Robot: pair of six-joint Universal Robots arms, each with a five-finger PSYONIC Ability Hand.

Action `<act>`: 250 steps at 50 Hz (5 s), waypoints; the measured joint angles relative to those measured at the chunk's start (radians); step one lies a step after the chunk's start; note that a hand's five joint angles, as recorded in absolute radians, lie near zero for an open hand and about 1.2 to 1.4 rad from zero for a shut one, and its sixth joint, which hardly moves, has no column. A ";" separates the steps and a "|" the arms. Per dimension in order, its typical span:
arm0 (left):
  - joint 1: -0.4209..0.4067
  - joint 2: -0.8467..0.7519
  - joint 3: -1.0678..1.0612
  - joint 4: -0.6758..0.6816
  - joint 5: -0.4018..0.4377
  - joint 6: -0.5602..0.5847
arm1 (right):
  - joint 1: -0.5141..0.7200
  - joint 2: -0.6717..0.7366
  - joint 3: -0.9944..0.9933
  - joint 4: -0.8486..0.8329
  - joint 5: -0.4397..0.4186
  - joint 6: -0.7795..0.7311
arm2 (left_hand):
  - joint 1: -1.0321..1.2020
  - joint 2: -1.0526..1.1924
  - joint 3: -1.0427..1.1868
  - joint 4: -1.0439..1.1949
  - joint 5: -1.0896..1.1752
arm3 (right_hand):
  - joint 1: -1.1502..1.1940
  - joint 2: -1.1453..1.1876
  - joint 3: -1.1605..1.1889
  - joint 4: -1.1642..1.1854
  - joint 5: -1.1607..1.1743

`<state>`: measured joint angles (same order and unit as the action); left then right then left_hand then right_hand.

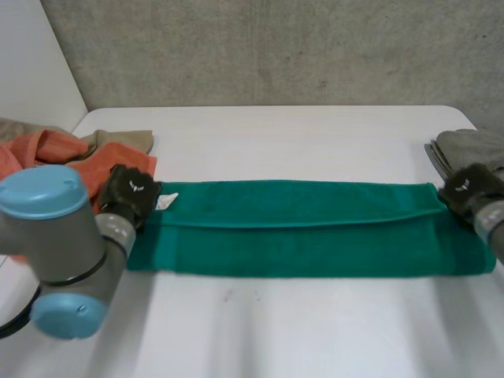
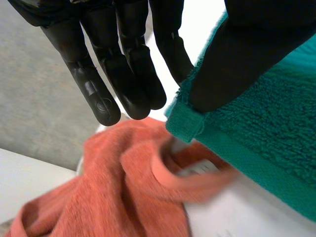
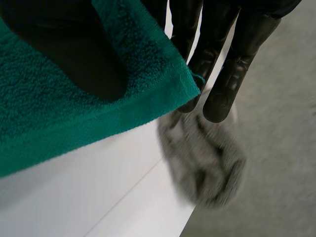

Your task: Fold the laundry.

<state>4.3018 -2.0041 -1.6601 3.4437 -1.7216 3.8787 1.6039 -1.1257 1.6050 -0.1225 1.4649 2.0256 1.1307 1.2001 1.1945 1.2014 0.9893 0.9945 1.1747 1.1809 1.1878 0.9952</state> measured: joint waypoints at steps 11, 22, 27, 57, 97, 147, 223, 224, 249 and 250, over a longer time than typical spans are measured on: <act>-0.004 -0.298 0.321 0.144 -0.109 0.008 | 0.077 0.250 -0.228 -0.187 0.014 0.019 | 0.000 0.000 0.000 0.000 0.002 | 0.000 0.000 0.000 0.000 0.000; -0.013 -0.468 0.501 0.288 -0.090 0.035 | 0.098 0.438 -0.436 -0.274 0.110 0.012 | -0.793 -0.768 -0.756 -0.774 -0.737 | -0.628 -0.641 -0.633 -0.628 -0.609; -0.042 -0.472 0.488 0.344 -0.049 0.037 | 0.123 0.457 -0.460 -0.274 0.154 0.025 | -0.931 -0.991 -0.980 -0.995 -0.942 | -0.793 -0.954 -0.967 -0.953 -0.929; -0.079 -0.088 0.009 0.372 -0.020 -0.048 | -0.070 0.058 -0.014 0.021 -0.135 0.310 | -0.931 -0.995 -0.980 -0.997 -0.942 | -0.694 -0.834 -0.839 -0.846 -0.826; -0.070 0.010 -0.046 0.360 -0.026 -0.056 | -0.176 -0.044 -0.046 -0.162 -0.128 0.030 | -0.931 -0.995 -0.980 -0.997 -0.942 | -0.008 0.002 0.002 0.000 -0.013; -0.155 0.052 -0.070 0.362 -0.024 -0.102 | 0.250 -0.054 0.141 -0.081 -0.082 0.693 | -0.931 -0.995 -0.980 -0.997 -0.942 | -0.717 -0.871 -0.880 -0.879 -0.853; -0.134 0.110 -0.147 0.357 -0.030 -0.105 | 0.319 0.031 -0.022 -0.135 -0.102 0.370 | -0.931 -0.995 -0.980 -0.997 -0.942 | -0.013 0.002 0.002 0.001 -0.007; -0.134 0.112 -0.147 0.358 -0.030 -0.105 | 0.390 0.032 -0.043 -0.147 -0.104 0.330 | -0.931 -0.995 -0.980 -0.997 -0.942 | -0.013 0.002 0.002 0.002 -0.007; -0.195 0.116 -0.036 0.316 -0.024 -0.248 | 0.594 0.011 -0.094 -0.161 -0.127 0.799 | -0.931 -0.995 -0.980 -0.997 -0.942 | -0.792 -0.953 -0.967 -0.954 -0.929; -0.215 0.106 -0.010 0.291 -0.024 -0.280 | 0.561 -0.013 -0.105 -0.131 -0.119 0.891 | -0.931 -0.995 -0.980 -0.997 -0.942 | -0.792 -0.953 -0.967 -0.954 -0.929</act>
<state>4.0871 -1.8980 -1.6701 3.7347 -1.7453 3.5987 2.1651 -1.1386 1.5002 -0.2530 1.3459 2.9165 0.1997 0.2056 0.2148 0.2044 0.0471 0.2027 0.2217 0.2143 0.2342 0.0666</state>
